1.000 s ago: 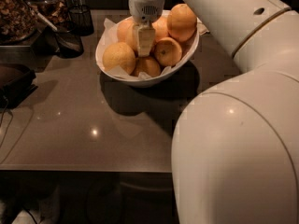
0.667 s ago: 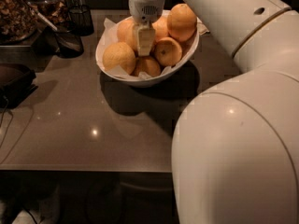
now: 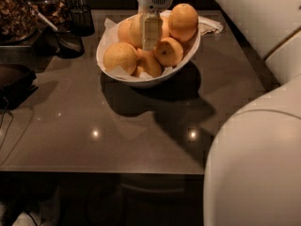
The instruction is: Pick orange from white bowl
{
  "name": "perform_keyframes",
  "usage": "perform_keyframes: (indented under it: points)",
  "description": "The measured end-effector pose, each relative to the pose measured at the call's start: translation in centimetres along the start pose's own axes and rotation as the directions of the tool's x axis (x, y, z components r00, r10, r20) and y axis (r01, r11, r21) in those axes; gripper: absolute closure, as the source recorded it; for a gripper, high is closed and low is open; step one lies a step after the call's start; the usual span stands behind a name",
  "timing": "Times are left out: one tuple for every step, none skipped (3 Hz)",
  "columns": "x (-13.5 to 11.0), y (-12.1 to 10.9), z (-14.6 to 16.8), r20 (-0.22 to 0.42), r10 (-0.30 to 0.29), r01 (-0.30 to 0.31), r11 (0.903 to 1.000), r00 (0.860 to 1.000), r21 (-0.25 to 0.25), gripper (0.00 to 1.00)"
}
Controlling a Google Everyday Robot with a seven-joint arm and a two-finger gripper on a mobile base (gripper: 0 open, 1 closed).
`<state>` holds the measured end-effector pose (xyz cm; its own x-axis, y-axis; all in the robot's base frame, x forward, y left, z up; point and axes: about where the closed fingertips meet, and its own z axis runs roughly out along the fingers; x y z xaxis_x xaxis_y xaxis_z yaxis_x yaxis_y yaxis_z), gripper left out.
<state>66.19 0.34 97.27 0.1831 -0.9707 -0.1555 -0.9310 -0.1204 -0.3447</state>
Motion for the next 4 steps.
perform_keyframes:
  points:
    - [-0.3, 0.4, -3.3, 0.022, 0.002, -0.003, 0.9978, 1.000, 0.066, 1.00]
    - [-0.3, 0.5, -3.6, 0.023, 0.001, -0.003, 0.9975, 1.000, 0.071, 1.00]
    - [-0.8, 1.8, -5.1, 0.015, 0.023, -0.024, 0.9971, 1.000, 0.072, 1.00]
    - [-1.2, 4.5, -7.4, 0.028, 0.081, -0.083, 0.9934, 0.996, 0.079, 1.00]
